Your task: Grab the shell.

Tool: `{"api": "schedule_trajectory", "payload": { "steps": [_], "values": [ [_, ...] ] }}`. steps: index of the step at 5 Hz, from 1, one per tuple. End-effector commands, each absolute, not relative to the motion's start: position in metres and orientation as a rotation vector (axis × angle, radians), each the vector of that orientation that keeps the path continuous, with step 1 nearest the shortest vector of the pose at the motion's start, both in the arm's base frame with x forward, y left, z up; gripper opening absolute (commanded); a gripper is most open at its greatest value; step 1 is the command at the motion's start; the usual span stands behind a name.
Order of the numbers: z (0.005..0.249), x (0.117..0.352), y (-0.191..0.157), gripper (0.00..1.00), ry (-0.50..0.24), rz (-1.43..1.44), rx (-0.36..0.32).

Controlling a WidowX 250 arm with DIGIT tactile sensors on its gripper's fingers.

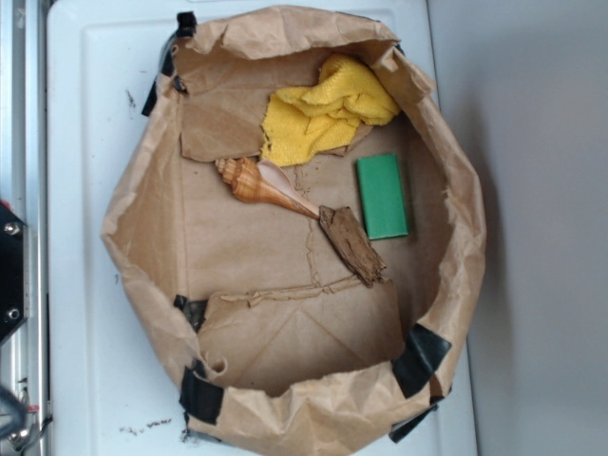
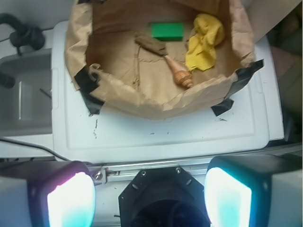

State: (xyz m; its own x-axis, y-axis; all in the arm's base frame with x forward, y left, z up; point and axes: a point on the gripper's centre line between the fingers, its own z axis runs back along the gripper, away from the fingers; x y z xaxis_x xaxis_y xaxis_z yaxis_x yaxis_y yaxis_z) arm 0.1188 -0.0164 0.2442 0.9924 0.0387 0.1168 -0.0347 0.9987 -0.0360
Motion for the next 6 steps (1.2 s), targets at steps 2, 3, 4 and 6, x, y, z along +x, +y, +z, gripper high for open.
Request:
{"api": "schedule_trajectory", "payload": {
  "steps": [2,3,4,6],
  "values": [
    [0.249,0.160,-0.012,1.00,-0.146,0.096,-0.031],
    [0.246,0.189,-0.006,1.00,-0.162,0.104,-0.016],
    [0.240,0.211,-0.004,1.00,-0.176,0.058,0.003],
    [0.202,0.242,0.006,1.00,-0.244,-0.192,0.061]
  ]
}}
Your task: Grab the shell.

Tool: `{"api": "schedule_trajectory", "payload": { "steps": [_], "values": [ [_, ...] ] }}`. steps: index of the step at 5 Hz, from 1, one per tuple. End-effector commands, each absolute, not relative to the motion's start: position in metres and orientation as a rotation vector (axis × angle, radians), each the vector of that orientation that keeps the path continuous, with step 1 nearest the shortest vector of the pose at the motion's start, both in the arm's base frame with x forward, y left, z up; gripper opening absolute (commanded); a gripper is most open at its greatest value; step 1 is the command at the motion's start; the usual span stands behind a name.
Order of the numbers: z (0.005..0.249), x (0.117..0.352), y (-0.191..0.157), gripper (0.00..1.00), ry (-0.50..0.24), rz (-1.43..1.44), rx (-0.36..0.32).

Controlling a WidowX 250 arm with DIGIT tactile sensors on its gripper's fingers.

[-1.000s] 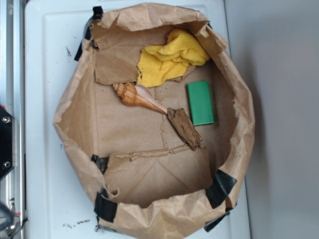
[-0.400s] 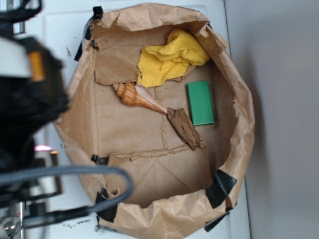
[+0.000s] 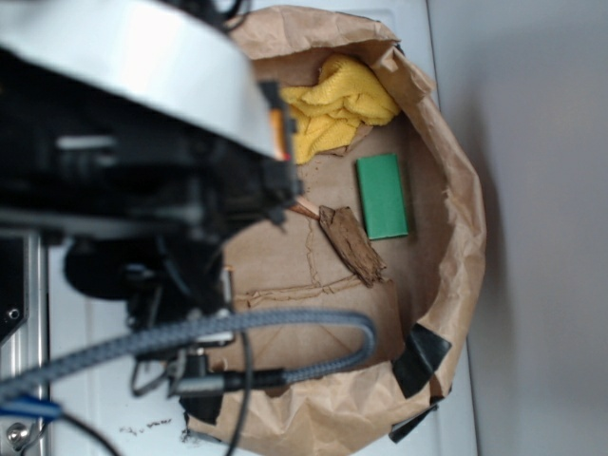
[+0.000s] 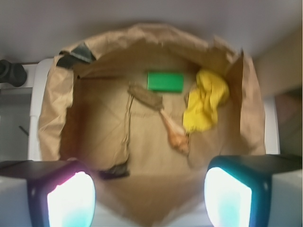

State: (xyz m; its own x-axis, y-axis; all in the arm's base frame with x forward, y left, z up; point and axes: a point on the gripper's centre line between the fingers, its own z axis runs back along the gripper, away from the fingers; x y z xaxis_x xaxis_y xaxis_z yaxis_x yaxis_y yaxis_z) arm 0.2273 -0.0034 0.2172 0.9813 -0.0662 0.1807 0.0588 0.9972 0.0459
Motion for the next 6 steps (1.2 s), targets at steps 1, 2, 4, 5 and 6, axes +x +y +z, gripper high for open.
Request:
{"api": "schedule_trajectory", "payload": {
  "steps": [1,2,4,5,6],
  "values": [
    [0.187,0.253,0.013,1.00,-0.225,-0.310,0.033],
    [0.178,0.269,0.025,1.00,-0.210,-0.303,0.070],
    [0.178,0.269,0.025,1.00,-0.210,-0.303,0.070],
    [0.178,0.269,0.025,1.00,-0.210,-0.303,0.070],
    [0.153,0.268,0.037,1.00,-0.226,-0.318,0.052]
  ]
}}
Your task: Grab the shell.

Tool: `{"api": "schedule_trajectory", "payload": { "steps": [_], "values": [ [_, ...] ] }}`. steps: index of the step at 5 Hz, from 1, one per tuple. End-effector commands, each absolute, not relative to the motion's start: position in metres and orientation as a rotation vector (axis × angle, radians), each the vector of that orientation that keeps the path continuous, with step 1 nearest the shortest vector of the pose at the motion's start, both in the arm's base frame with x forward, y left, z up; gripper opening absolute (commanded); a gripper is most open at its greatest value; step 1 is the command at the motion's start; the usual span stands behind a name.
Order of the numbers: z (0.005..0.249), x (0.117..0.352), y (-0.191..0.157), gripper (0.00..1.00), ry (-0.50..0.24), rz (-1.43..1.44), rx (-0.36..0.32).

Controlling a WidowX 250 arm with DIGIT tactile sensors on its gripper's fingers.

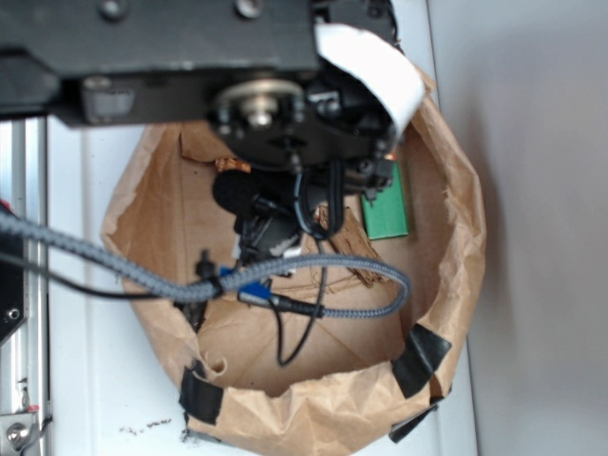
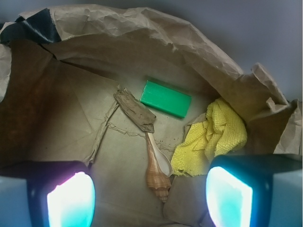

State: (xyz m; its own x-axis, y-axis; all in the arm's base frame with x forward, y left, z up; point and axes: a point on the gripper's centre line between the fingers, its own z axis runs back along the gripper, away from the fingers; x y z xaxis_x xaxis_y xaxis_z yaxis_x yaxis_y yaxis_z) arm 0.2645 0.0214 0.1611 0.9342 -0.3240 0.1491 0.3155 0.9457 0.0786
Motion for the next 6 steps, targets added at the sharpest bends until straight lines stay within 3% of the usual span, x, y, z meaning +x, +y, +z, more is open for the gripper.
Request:
{"api": "schedule_trajectory", "payload": {
  "steps": [1,2,4,5,6],
  "values": [
    [0.138,0.270,0.050,1.00,-0.225,-0.316,0.016],
    [0.122,0.273,0.054,1.00,-0.206,-0.319,0.028],
    [0.098,0.266,0.051,1.00,-0.142,-0.358,0.115],
    [0.091,0.261,0.048,1.00,-0.129,-0.377,0.111],
    [0.084,0.260,0.041,1.00,-0.125,-0.351,0.035]
  ]
}}
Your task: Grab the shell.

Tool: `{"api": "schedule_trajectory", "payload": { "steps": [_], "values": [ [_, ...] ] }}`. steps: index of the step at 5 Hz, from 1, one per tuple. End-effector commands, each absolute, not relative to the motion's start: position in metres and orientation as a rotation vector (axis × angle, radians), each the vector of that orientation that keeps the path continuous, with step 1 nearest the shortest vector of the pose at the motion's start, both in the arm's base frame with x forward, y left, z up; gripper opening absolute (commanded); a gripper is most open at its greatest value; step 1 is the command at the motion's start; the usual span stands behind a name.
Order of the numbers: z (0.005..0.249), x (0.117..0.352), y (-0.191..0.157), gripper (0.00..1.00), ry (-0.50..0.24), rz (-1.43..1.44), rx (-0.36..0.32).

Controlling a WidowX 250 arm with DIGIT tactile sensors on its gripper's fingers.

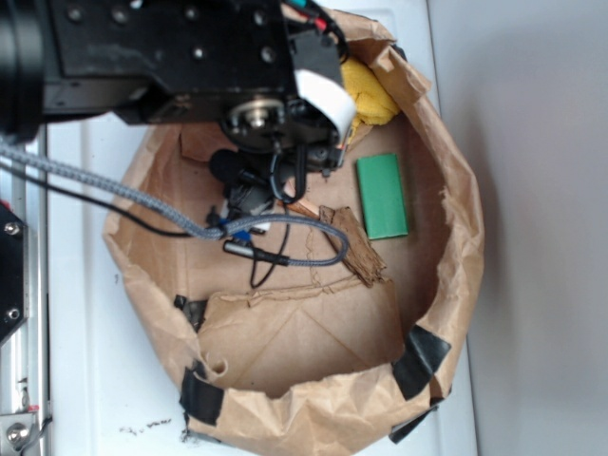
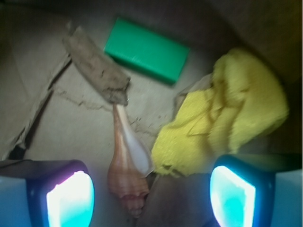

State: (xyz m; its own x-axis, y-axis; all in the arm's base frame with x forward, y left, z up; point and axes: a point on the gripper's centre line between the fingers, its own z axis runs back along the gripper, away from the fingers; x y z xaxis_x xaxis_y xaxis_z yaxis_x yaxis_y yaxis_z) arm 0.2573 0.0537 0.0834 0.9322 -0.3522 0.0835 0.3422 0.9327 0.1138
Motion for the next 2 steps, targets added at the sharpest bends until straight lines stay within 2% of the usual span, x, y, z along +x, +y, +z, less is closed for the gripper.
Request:
{"api": "schedule_trajectory", "payload": {
  "steps": [1,2],
  "values": [
    [0.077,0.264,0.033,1.00,-0.106,-0.337,0.031],
    [0.061,0.265,0.026,1.00,-0.089,-0.340,0.057]
  ]
}}
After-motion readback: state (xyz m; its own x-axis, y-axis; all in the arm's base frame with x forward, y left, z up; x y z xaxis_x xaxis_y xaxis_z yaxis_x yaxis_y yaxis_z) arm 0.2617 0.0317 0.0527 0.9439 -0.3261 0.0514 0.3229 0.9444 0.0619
